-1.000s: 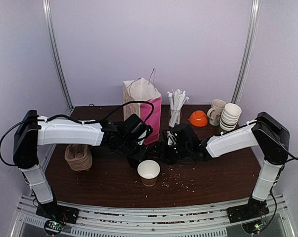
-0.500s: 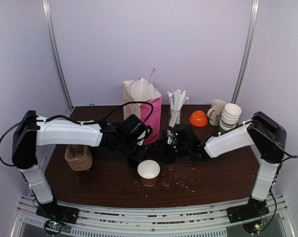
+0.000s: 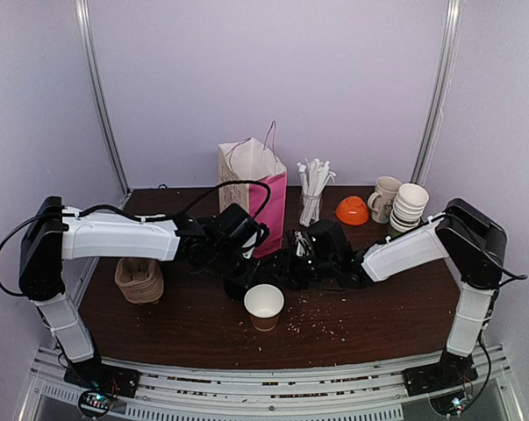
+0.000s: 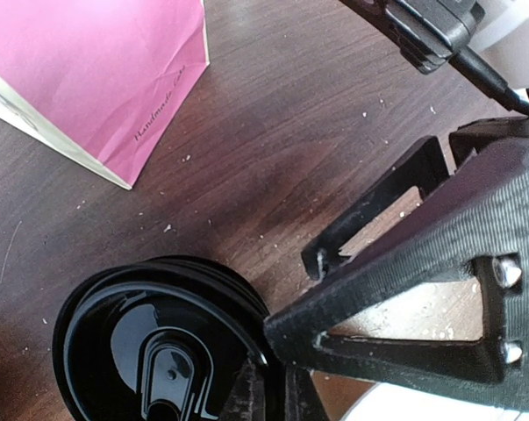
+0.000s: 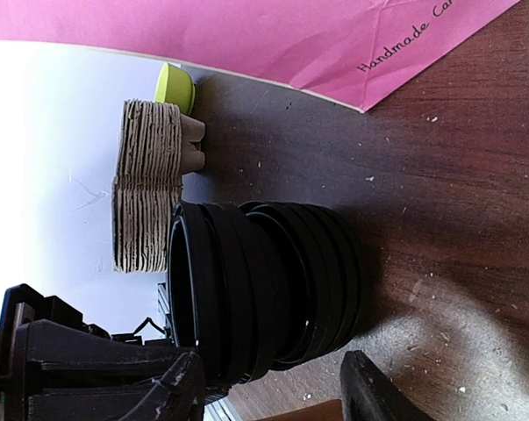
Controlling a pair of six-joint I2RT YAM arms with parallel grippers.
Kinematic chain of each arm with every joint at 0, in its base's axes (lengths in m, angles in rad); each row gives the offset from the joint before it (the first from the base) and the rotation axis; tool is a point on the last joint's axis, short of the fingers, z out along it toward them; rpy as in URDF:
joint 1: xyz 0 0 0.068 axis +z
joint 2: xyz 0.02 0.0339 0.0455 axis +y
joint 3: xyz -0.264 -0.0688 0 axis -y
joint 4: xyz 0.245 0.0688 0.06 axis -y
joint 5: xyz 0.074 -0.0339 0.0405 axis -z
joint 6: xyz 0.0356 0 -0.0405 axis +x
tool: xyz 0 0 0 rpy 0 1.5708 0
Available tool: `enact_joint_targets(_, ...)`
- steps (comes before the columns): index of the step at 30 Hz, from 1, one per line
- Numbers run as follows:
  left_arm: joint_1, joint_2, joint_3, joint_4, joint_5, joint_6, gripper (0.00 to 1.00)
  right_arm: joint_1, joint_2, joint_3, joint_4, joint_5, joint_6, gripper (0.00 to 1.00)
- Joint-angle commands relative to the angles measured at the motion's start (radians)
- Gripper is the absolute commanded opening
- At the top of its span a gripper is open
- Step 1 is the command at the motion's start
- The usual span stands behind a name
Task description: Pack the takeout coffee
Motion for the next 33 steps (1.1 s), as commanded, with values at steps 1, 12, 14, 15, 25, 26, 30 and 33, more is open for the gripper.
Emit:
enact_joint_targets(1, -0.004, -0.039, -0.009, 0.057, 0.011, -0.009, 0.0, -0.004, 0.038, -0.018, -0.027, -0.006, 0.012, 0.53)
enact_joint_targets(12, -0.004, -0.041, -0.02, 0.063, 0.023, -0.01, 0.11, -0.007, 0.035, -0.053, 0.015, -0.003, 0.036, 0.57)
enact_joint_targets(14, -0.004, -0.044, -0.02, 0.063, 0.023, -0.008, 0.13, -0.013, 0.025, -0.068, 0.024, -0.003, 0.04, 0.59)
enact_joint_targets(15, -0.003, -0.047, -0.02, 0.063, 0.023, -0.007, 0.14, -0.015, 0.018, -0.076, 0.032, -0.001, 0.044, 0.6)
enact_joint_targets(25, -0.003, -0.037, -0.02, 0.064, 0.024, -0.005, 0.21, -0.023, 0.007, -0.089, 0.052, -0.028, 0.046, 0.64)
enact_joint_targets(26, -0.003, -0.035, -0.02, 0.064, 0.023, -0.005, 0.21, -0.023, 0.005, -0.089, 0.054, -0.027, 0.046, 0.65)
enact_joint_targets(30, -0.003, -0.029, -0.018, 0.062, 0.024, 0.003, 0.27, -0.023, 0.004, -0.078, 0.054, -0.032, 0.043, 0.68)
enact_joint_targets(33, -0.004, -0.019, -0.014, 0.06, 0.028, 0.015, 0.29, -0.023, 0.003, -0.074, 0.052, -0.033, 0.043, 0.69)
